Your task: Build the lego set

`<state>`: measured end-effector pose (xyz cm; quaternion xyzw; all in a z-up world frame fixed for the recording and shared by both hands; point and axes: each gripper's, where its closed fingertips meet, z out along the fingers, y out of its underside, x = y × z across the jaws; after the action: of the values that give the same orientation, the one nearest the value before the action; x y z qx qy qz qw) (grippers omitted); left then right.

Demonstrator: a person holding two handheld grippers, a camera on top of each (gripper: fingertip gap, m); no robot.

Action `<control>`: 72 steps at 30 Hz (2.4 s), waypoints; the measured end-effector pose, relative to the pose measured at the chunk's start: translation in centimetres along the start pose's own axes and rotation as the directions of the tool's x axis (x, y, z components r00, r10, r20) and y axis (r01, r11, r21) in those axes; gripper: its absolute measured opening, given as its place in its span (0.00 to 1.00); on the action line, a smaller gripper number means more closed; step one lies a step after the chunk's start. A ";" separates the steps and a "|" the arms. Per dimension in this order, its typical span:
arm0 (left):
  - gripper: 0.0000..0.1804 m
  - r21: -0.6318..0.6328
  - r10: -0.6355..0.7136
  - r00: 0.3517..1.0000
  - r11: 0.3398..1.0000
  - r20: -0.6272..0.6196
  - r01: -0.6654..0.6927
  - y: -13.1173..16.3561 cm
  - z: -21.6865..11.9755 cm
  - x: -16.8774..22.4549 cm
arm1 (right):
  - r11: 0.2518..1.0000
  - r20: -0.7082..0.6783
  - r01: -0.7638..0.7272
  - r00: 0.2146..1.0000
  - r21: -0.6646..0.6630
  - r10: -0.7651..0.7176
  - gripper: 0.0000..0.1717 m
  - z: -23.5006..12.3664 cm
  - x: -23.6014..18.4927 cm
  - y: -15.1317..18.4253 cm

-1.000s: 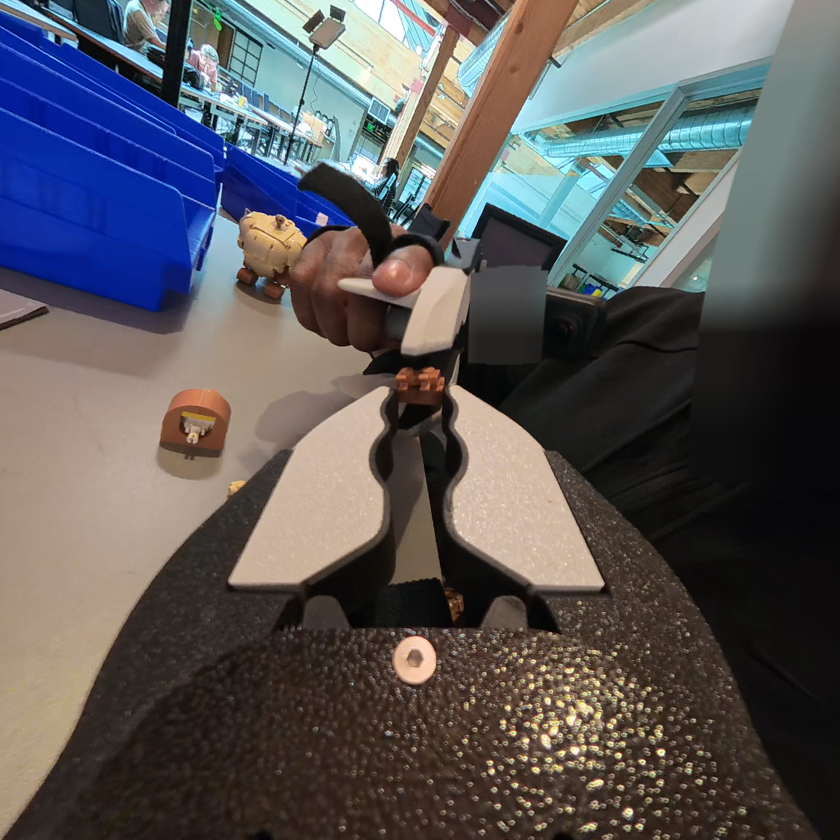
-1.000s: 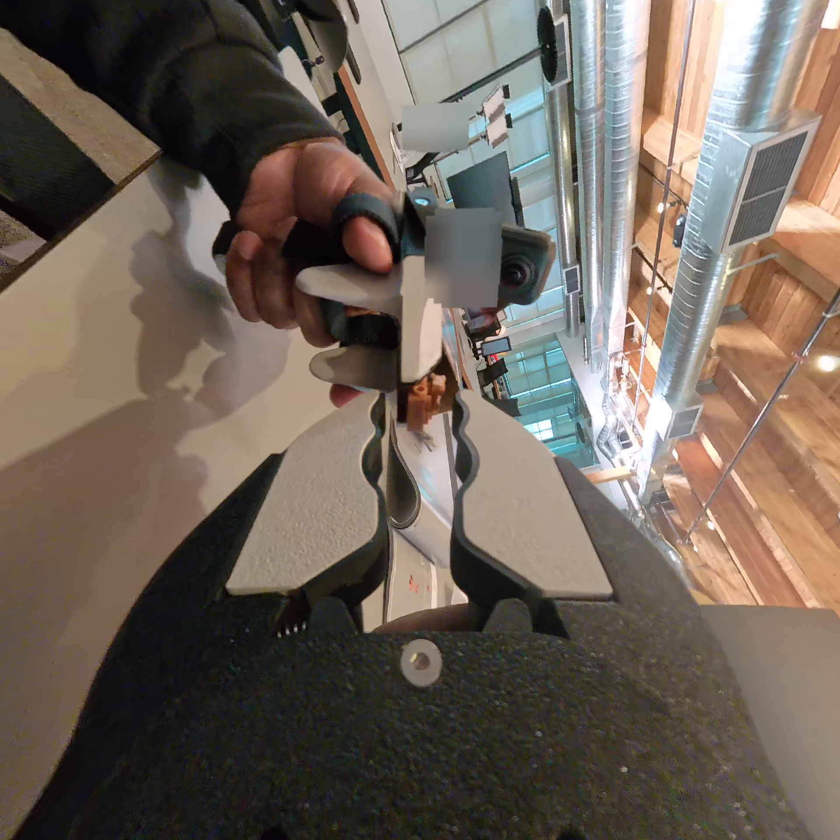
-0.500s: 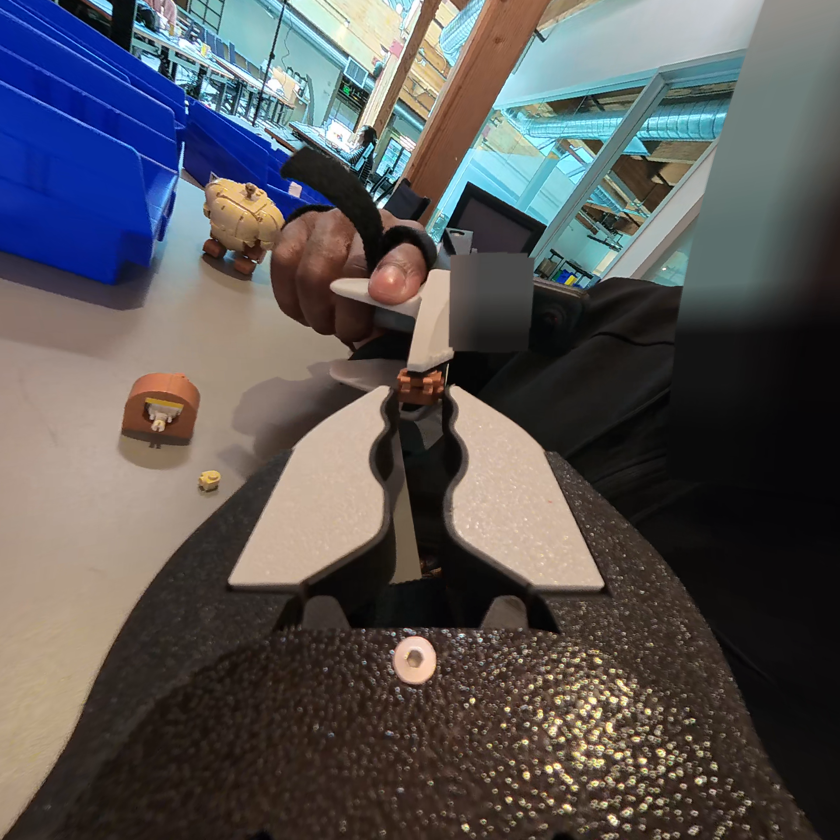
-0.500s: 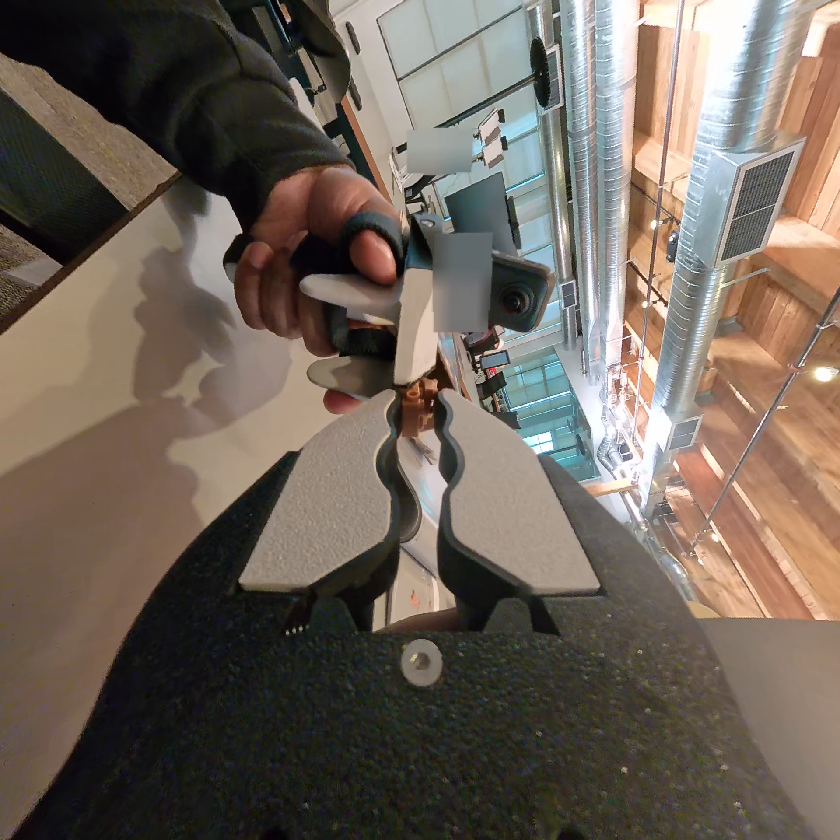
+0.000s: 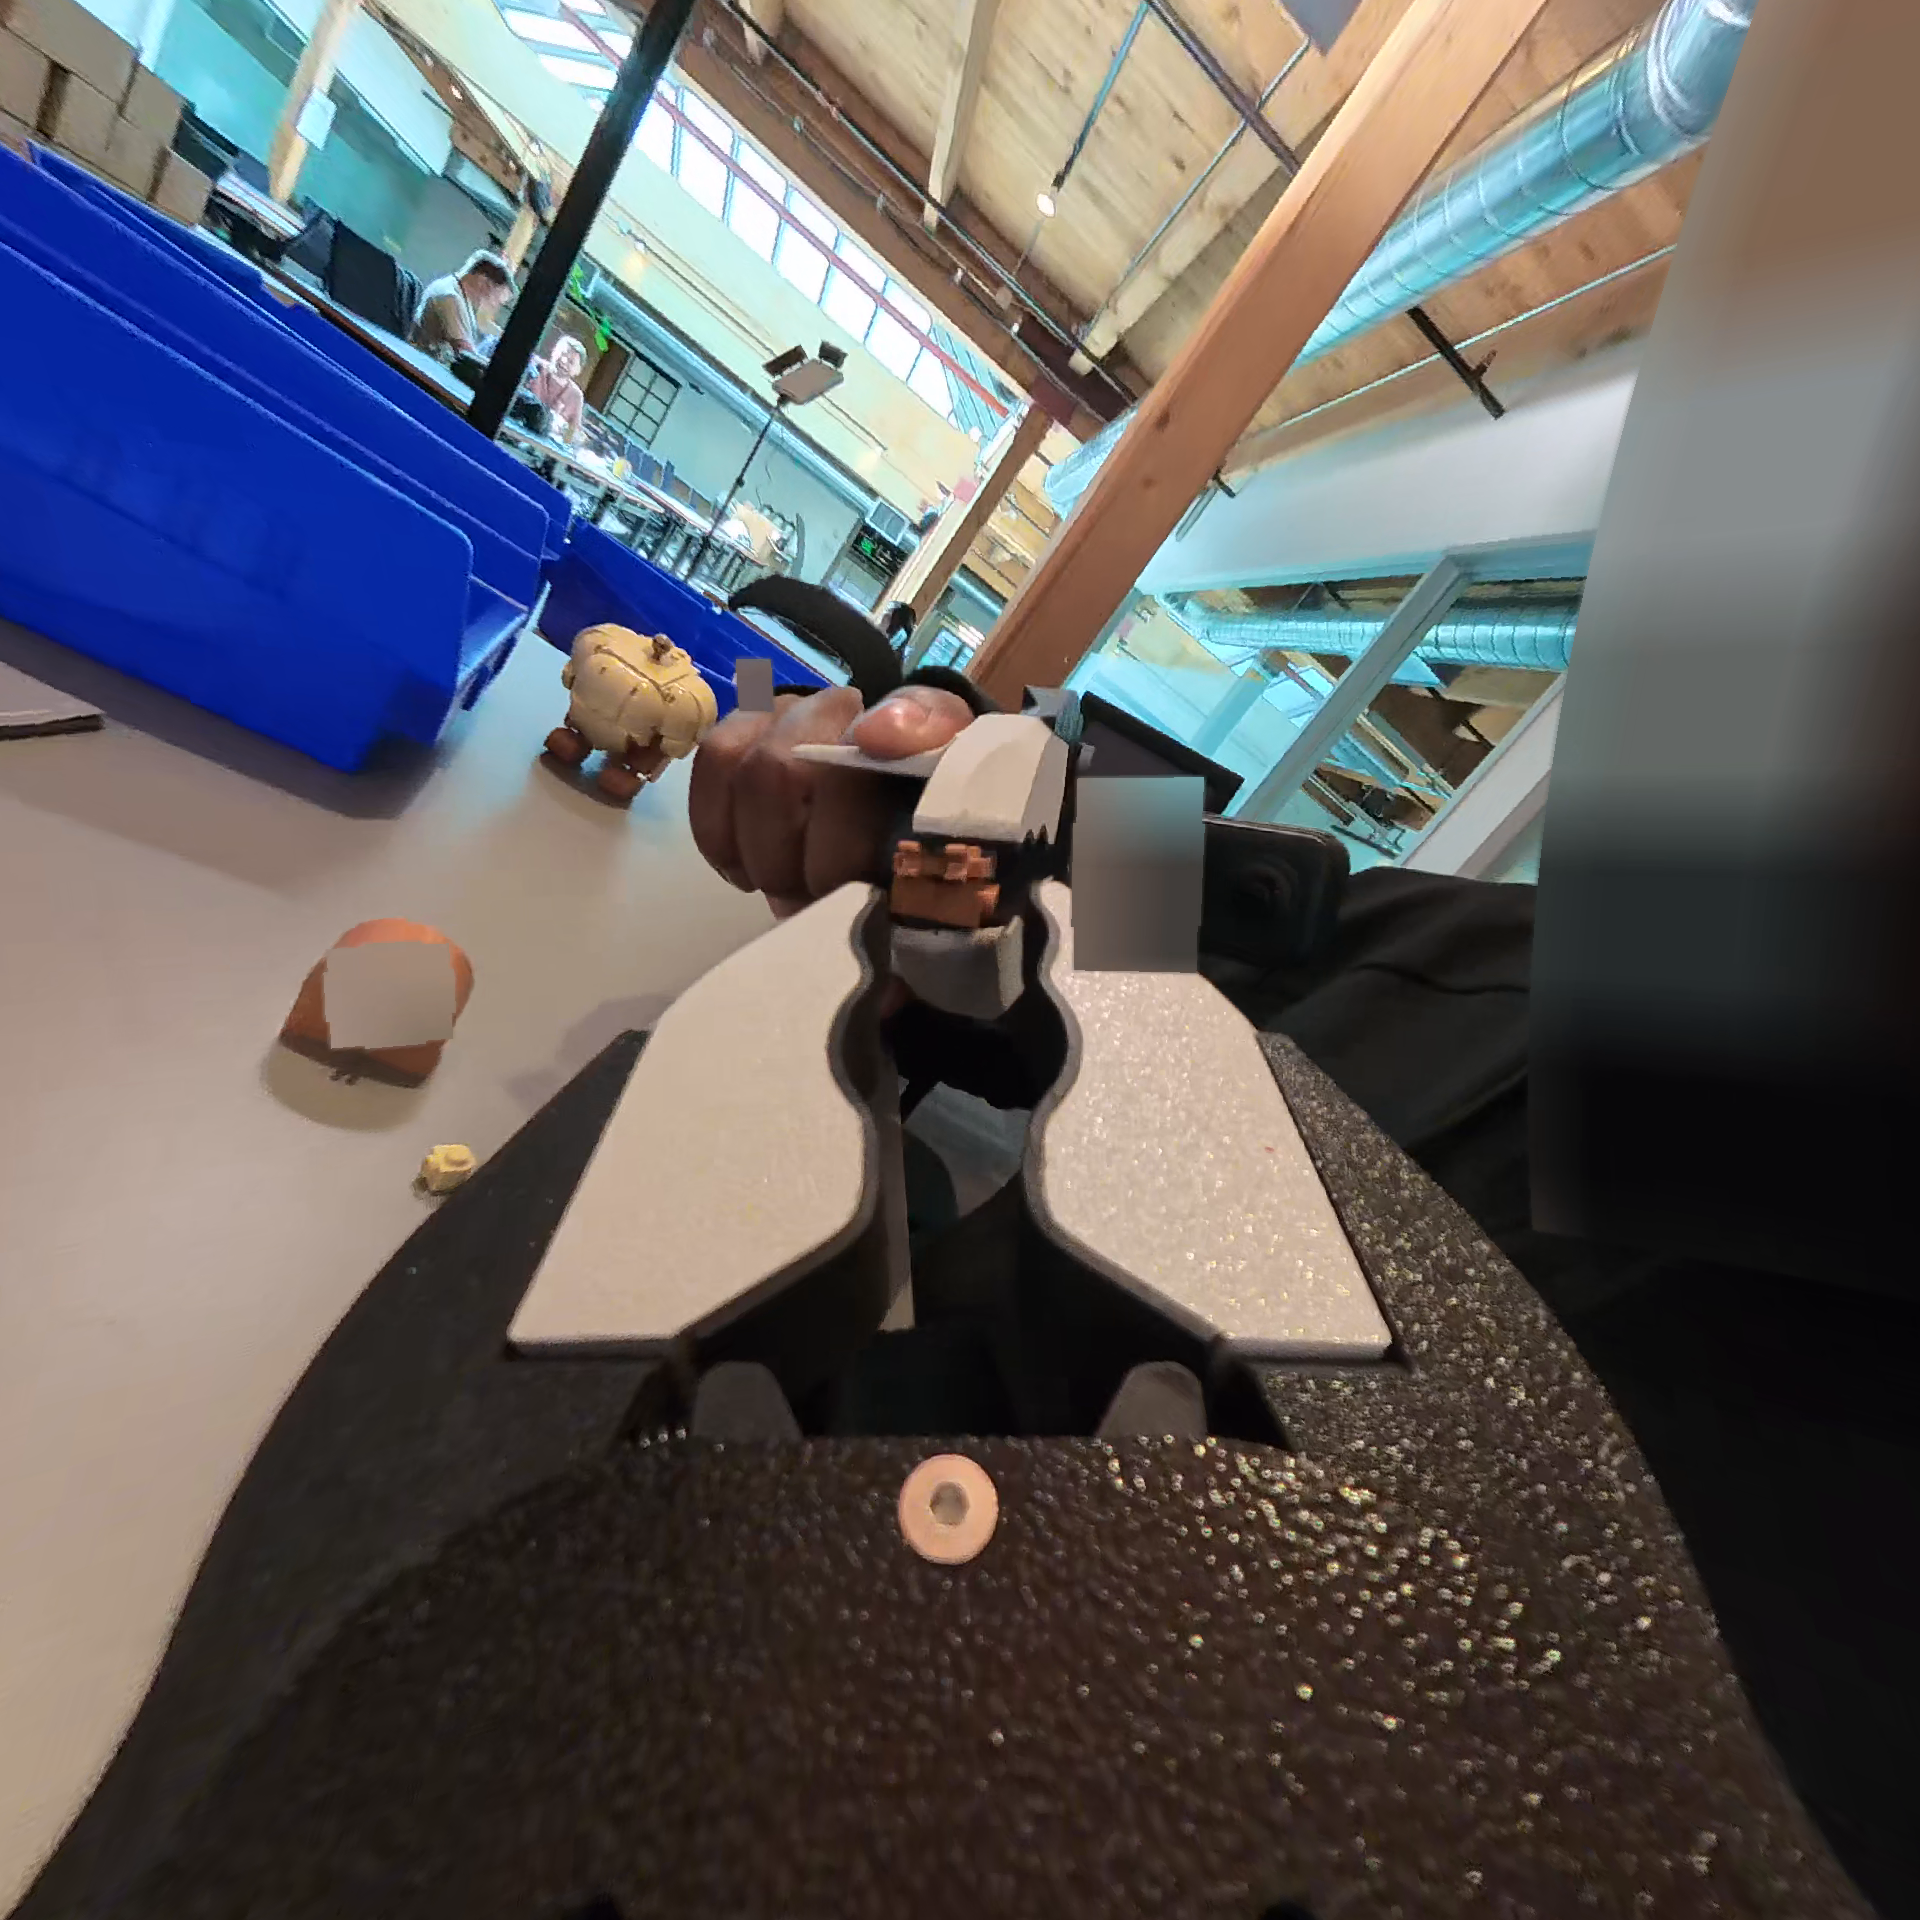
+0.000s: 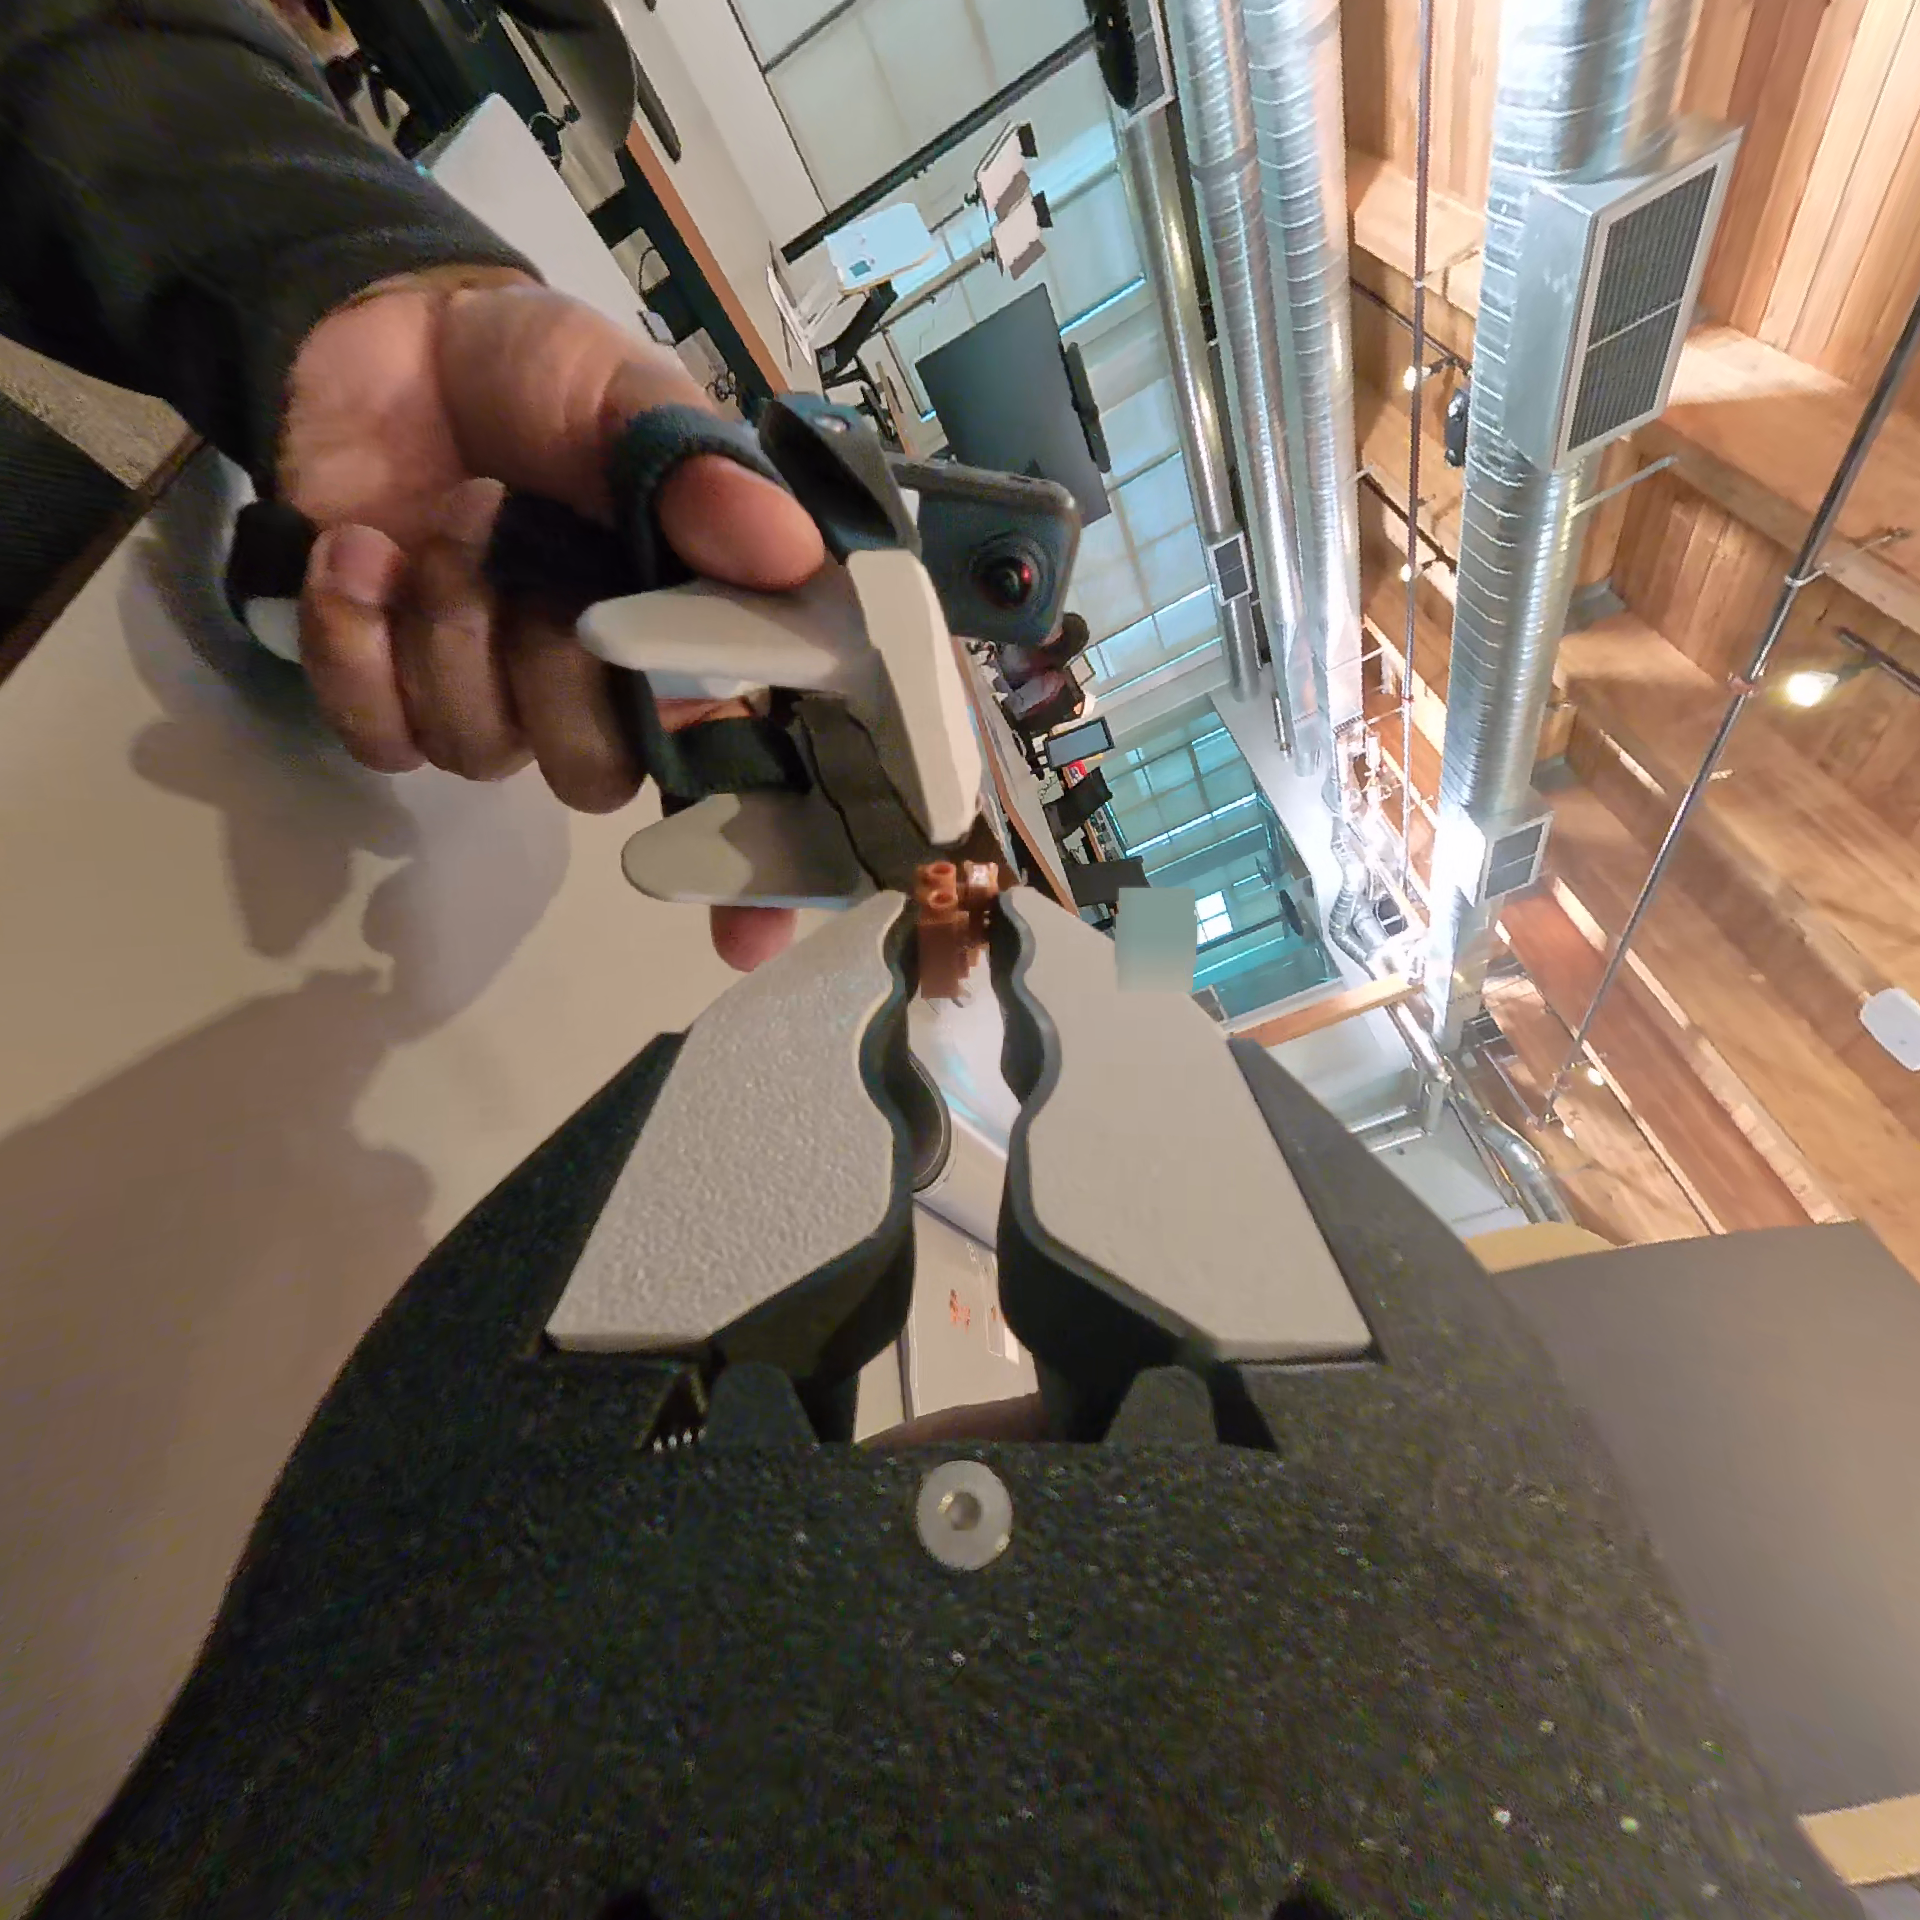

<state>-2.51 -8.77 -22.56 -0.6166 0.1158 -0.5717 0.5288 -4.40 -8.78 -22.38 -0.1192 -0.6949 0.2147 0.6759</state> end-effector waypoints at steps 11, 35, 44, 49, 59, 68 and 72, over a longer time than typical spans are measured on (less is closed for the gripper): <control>0.10 0.037 -0.004 0.999 0.999 -0.047 0.006 0.5 0.9 0.4 | 1.000 -0.073 0.028 0.997 0.011 -0.027 0.08 -0.8 0.1 -0.5; 0.09 -0.055 -0.042 0.995 0.998 -0.095 0.037 1.2 0.7 1.1 | 0.989 -0.051 0.133 0.990 0.063 -0.130 0.06 -1.2 -0.5 -1.8; 0.09 -0.020 -0.012 0.989 1.000 -0.146 0.009 0.8 0.8 1.8 | 0.990 -0.134 0.117 0.985 0.080 -0.106 0.07 -1.3 0.0 -2.4; 0.09 0.018 0.029 0.988 0.999 -0.149 -0.027 0.4 0.5 2.0 | 0.992 -0.171 0.116 0.980 0.054 -0.106 0.14 -1.5 0.3 -2.0; 0.09 -0.042 0.081 0.991 0.995 -0.106 -0.086 1.0 0.5 1.6 | 0.991 -0.133 0.128 0.984 0.048 -0.120 0.06 -1.4 -0.1 -1.8; 0.09 -0.068 0.147 0.987 0.986 -0.066 -0.151 1.3 0.5 1.2 | 0.991 -0.095 0.130 0.988 0.034 -0.126 0.06 -1.4 -0.4 -1.4; 0.09 -0.050 0.220 0.975 0.974 -0.029 -0.222 1.0 0.4 1.1 | 0.989 -0.158 0.144 0.978 0.028 -0.138 0.08 -1.3 0.0 -1.3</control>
<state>-1.38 -9.75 -22.61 -0.6068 0.2048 -0.5132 0.5713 -2.99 -9.78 -21.81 -0.0728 -0.6424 0.1697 0.7438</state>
